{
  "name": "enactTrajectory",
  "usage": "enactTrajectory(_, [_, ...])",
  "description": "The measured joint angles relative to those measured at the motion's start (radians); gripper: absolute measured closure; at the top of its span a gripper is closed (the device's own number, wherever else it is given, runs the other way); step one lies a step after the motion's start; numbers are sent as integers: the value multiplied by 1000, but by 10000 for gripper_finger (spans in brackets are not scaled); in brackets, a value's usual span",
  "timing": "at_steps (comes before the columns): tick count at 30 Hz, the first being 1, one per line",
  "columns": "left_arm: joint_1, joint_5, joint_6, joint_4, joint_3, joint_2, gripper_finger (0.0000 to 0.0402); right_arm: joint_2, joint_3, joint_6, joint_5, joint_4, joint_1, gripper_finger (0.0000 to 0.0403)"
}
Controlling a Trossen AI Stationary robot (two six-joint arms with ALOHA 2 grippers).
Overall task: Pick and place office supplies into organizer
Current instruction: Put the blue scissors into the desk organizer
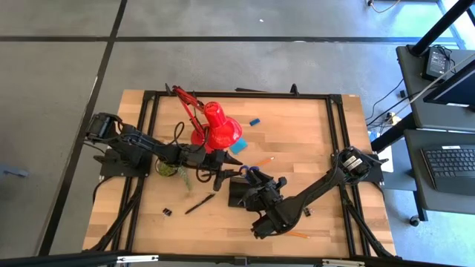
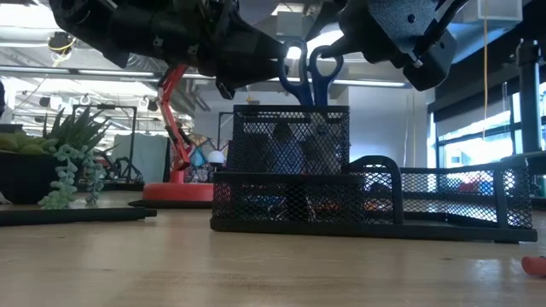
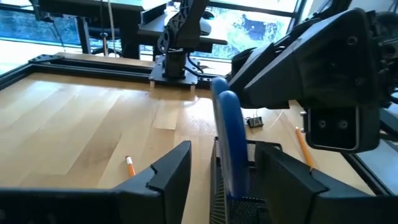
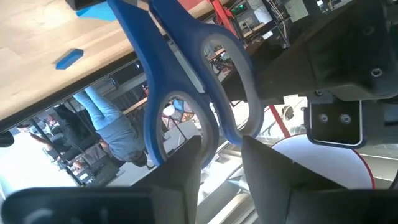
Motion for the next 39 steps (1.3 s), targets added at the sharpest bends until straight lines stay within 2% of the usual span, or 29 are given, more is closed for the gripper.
enactTrajectory(17, [0,25,6,0,0,0,371,0,0,4,2,58,0,285])
enactTrajectory(23, [0,25,8,-2,0,0,377,-1,16,2,-22,74,5,280])
enactTrajectory(29, [0,13,7,-3,0,0,377,-1,45,10,-28,78,14,225])
enactTrajectory(34, [0,2,7,-5,0,0,377,-1,69,109,-25,78,27,166])
enactTrajectory(39, [0,1,5,-7,0,0,377,-1,103,193,-49,77,64,136])
